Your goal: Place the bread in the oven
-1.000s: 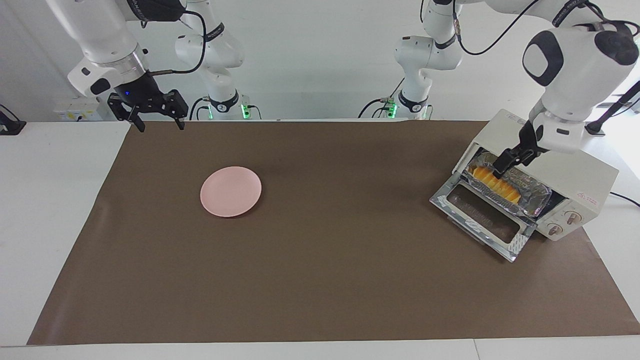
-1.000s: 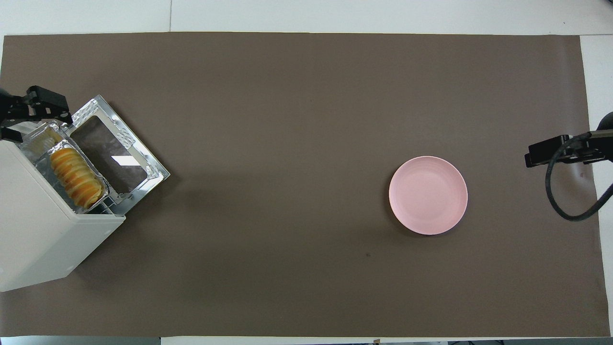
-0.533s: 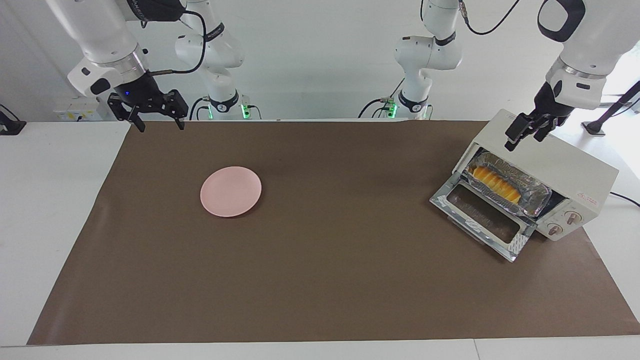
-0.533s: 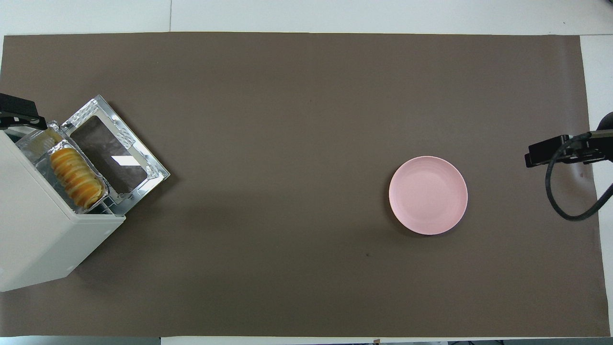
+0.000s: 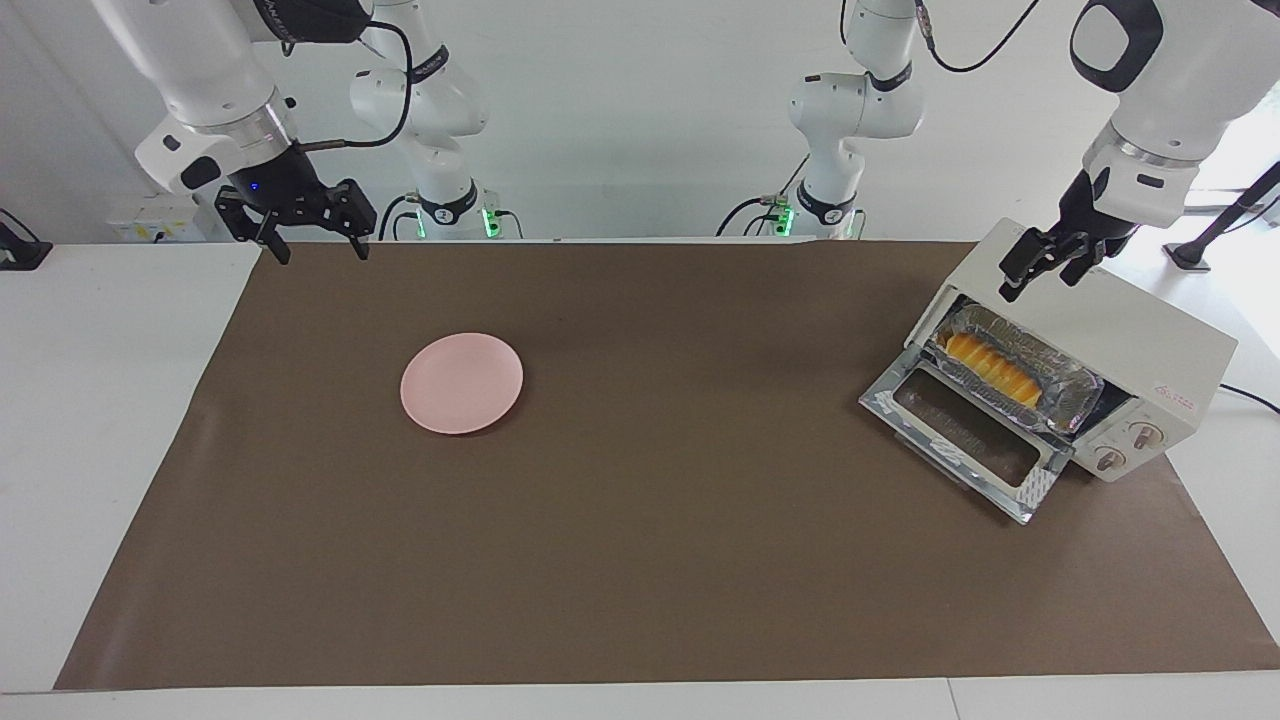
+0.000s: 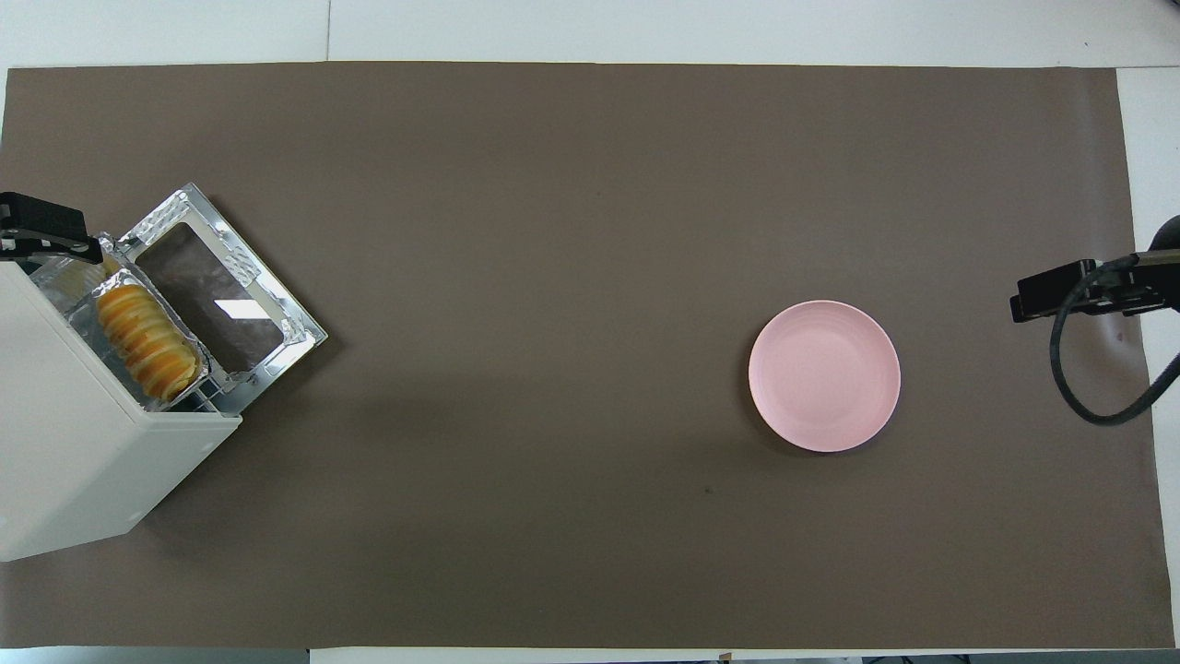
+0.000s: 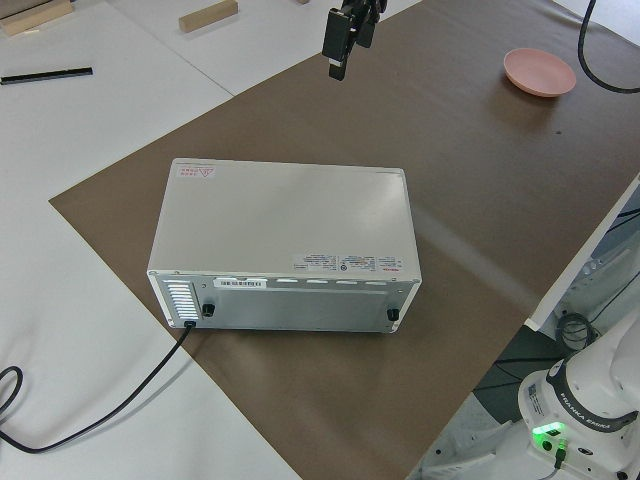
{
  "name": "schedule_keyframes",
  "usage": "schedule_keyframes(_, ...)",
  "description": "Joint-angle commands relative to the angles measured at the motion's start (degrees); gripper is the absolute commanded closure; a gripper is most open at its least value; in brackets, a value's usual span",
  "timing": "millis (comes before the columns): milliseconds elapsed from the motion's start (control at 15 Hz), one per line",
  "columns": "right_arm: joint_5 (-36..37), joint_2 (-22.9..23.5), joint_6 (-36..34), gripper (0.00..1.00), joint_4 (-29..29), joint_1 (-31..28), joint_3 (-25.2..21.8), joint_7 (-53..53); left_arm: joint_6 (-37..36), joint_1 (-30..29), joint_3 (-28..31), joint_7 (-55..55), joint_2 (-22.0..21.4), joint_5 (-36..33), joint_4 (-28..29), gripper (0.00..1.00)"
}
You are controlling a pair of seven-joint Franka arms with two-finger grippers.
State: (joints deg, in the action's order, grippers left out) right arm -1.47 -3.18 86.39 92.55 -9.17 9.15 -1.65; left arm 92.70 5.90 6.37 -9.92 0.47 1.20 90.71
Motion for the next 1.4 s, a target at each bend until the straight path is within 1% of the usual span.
schedule_keyframes(0, 0.42, -0.6, -0.44, 0.0, 0.52, -0.77, 0.43, -1.6, -0.85, -6.59, -7.59, 1.48, -0.82, -0.76, 1.13, 0.0)
schedule_keyframes(133, 0.42, -0.6, -0.52, 0.0, 0.52, -0.77, 0.43, -1.6, -0.59, -5.81, -7.6, 1.48, -1.43, -0.76, 2.62, 0.0)
schedule_keyframes(467, 0.42, -0.6, -0.52, 0.0, 0.52, -0.77, 0.43, -1.6, -2.61, -4.84, -7.69, 1.48, -1.61, -0.76, 2.89, 0.0)
schedule_keyframes(867, 0.42, -0.6, -0.52, 0.0, 0.61, -0.77, 0.43, -1.6, -4.1, -4.05, -7.77, 11.74, -1.7, -0.76, 2.89, 0.0)
schedule_keyframes(1333, 0.42, -0.6, -0.52, 0.0, 0.61, -0.77, 0.43, -1.6, -4.63, -3.7, -7.77, 12.64, -1.7, -0.76, 2.8, 0.0)
